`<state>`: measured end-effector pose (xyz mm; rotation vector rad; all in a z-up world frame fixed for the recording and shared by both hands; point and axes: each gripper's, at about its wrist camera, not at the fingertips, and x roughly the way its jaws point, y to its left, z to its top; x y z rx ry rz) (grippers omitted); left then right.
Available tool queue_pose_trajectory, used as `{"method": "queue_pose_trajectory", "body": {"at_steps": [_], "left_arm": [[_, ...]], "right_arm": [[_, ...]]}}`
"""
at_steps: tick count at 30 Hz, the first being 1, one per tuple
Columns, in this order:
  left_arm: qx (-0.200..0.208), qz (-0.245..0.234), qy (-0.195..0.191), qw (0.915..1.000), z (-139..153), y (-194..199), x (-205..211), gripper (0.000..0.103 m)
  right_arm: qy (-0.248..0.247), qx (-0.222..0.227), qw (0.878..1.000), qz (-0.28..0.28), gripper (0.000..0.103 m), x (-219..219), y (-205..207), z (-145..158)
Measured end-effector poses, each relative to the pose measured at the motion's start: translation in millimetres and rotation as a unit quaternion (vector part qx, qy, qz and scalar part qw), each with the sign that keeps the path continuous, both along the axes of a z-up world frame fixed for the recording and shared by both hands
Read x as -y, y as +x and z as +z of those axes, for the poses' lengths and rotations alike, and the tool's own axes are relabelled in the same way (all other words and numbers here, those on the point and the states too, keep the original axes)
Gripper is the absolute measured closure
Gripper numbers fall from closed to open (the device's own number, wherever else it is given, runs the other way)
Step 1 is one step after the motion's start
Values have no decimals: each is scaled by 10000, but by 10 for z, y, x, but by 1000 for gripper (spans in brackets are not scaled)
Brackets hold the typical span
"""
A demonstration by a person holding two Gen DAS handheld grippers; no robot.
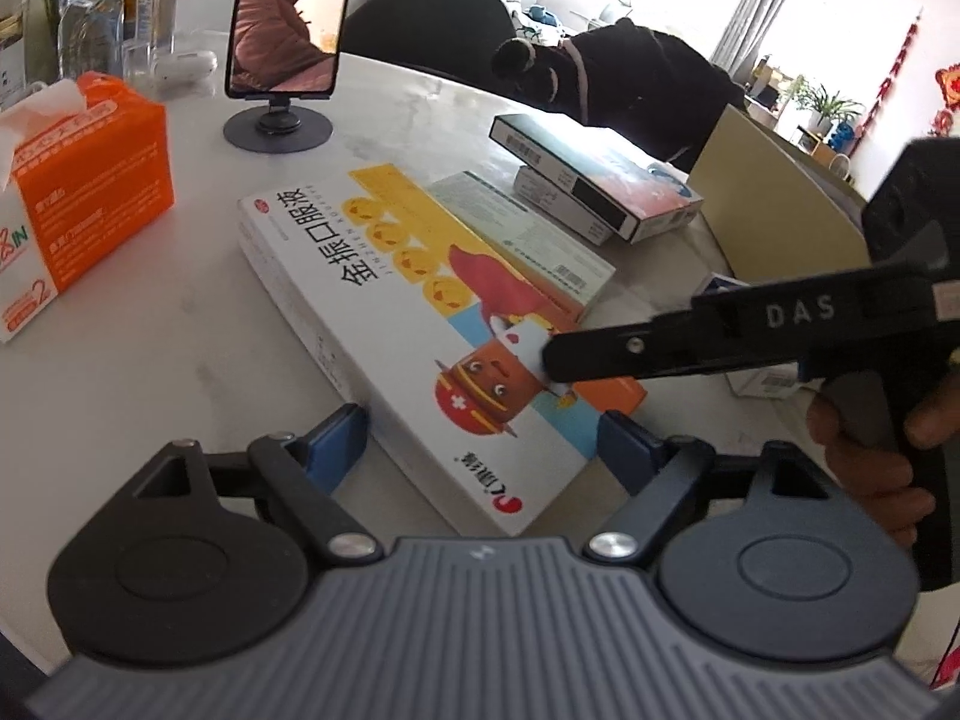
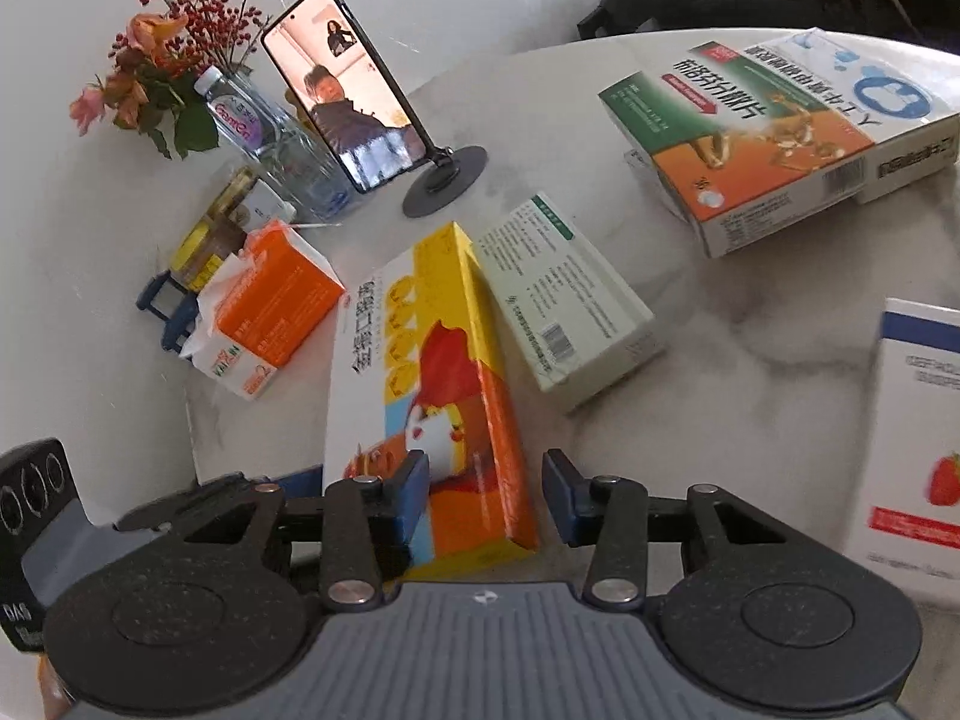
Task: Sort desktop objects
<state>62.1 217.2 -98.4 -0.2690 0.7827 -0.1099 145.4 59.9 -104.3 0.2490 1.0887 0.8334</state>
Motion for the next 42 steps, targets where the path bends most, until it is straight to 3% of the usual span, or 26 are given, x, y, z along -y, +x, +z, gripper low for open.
{"method": "queue_pose_trajectory", "body": {"at_steps": [25, 42], "left_arm": [[-42, 16, 72, 10000, 21, -577, -12, 15], [29, -75, -7, 10000, 5, -1075, -166, 15]], "right_arm": [[-323, -5, 9987, 402, 54, -170, -631, 98], [-110, -69, 9994, 323, 54, -228, -1210, 112]]}}
